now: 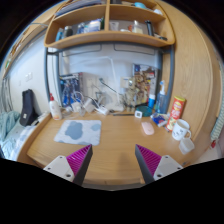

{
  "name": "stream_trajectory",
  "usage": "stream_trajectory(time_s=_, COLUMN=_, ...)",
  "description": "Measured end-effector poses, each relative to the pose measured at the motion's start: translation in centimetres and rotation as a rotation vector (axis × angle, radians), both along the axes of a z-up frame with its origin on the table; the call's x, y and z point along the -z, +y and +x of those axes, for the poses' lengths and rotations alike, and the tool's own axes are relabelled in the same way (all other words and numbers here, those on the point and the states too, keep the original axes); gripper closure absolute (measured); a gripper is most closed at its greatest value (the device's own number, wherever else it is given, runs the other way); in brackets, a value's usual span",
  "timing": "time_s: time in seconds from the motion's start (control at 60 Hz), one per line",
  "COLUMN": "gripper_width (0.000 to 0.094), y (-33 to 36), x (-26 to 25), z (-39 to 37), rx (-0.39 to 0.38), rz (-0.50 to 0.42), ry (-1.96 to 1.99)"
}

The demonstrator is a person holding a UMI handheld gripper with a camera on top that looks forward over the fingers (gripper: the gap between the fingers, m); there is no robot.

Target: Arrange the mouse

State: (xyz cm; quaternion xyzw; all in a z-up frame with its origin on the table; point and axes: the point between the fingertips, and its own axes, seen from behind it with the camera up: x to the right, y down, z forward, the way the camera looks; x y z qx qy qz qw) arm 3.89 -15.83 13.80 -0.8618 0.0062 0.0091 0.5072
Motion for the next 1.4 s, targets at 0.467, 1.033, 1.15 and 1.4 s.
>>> stream_trajectory(time_s=0.467, gripper_width=0.0081, y=11.7, x=13.2, z=17.4, rx=0.163, rz=-0.185, ry=-0.016)
stream_trajectory(time_s=1.033, gripper_width=0.0534, y=25.8, x=15.9, z=19.7, rx=0.062, rz=-0.245, ry=-0.005)
stream_trajectory(time_s=1.15, gripper_width=0.0651, y=25.6, x=16.1, z=19.6, rx=0.071, rz=-0.280, ry=-0.009)
stream_trajectory(time_s=1.4, gripper_width=0.0686, y=25.8, x=12.4, z=19.0, rx=0.161, rz=-0.287, ry=0.006)
